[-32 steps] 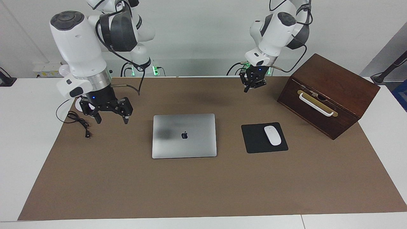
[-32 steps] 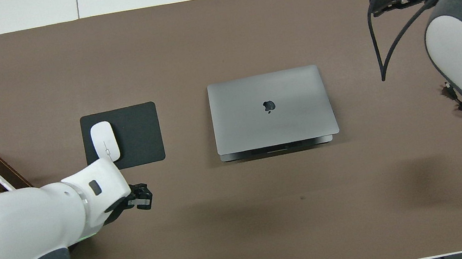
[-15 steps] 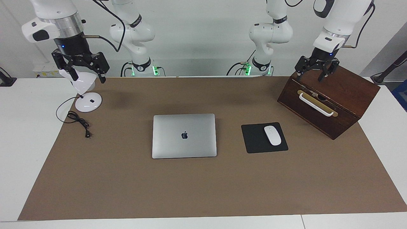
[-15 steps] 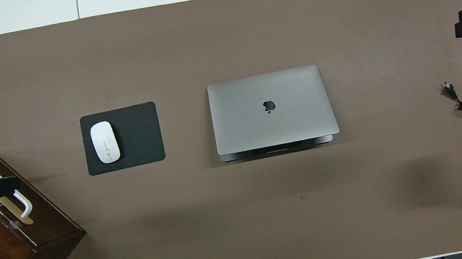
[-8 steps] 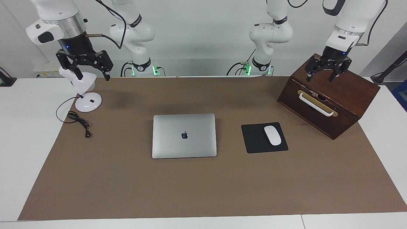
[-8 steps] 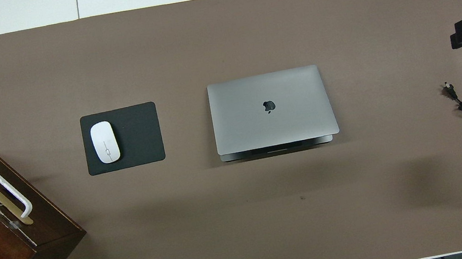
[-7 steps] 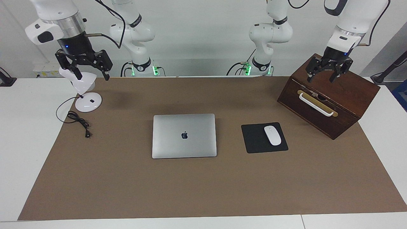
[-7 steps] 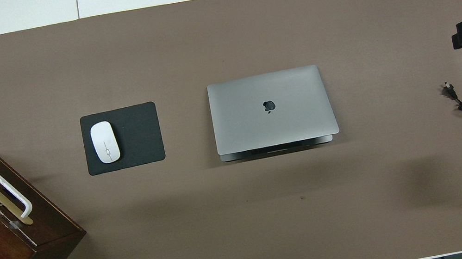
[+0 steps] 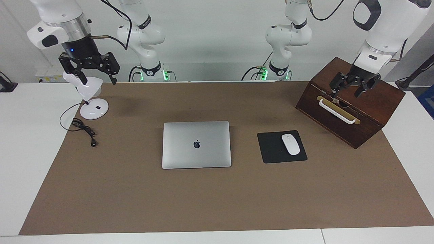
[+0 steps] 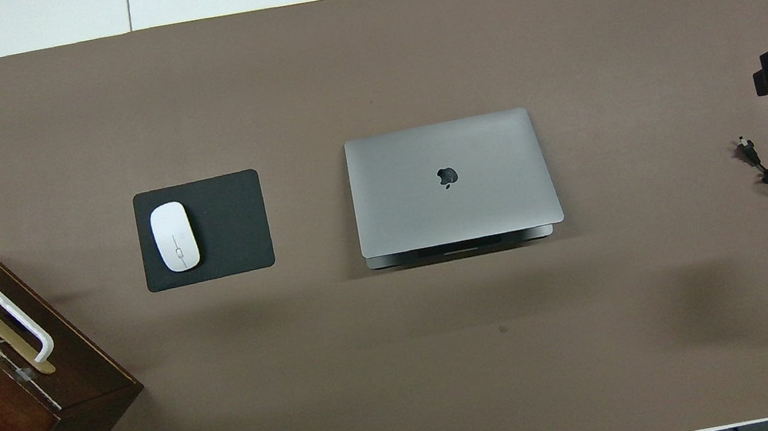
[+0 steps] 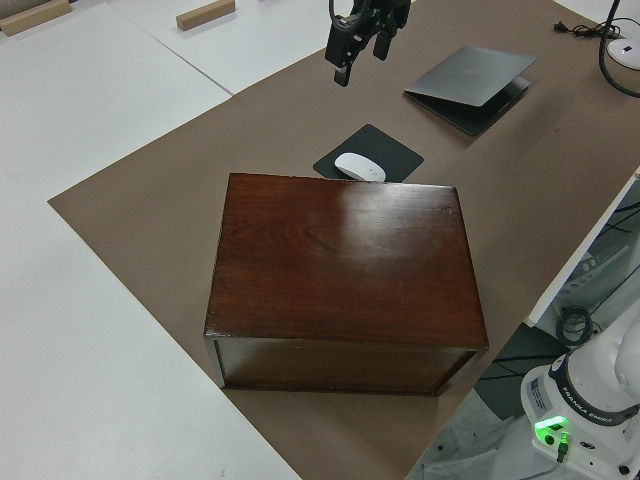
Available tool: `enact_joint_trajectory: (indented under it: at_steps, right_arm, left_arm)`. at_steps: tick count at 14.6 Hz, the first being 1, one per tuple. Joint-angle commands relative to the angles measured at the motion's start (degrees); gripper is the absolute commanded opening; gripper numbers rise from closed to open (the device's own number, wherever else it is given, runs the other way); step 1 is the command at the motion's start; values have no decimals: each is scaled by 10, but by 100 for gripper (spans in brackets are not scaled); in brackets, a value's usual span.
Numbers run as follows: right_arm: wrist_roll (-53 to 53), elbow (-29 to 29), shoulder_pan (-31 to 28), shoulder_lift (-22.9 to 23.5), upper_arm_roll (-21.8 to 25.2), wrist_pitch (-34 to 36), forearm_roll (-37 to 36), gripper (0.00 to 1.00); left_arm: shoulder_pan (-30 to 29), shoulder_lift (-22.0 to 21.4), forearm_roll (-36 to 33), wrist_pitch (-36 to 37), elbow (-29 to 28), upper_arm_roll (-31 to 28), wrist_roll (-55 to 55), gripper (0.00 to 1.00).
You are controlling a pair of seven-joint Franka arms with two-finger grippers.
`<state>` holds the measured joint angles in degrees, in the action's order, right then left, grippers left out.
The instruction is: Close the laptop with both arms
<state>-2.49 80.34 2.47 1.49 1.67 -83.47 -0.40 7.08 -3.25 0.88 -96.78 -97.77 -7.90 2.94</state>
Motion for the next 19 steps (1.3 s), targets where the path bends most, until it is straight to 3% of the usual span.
enact_joint_trajectory:
  at_steps: [1, 8, 19]
  right_arm:
    - [30, 39, -12, -12, 8, -7, 0, 100]
    - [34, 110, -11, -33, 18, -68, 1, 100]
    - [29, 101, -8, -37, 21, -39, 1, 100]
  left_arm:
    - [-7, -3, 9, 22, 3, 4, -2, 100]
    - [-7, -2, 10, 27, 6, 4, -2, 100]
    - [-10, -4, 10, 31, 4, 4, -2, 100]
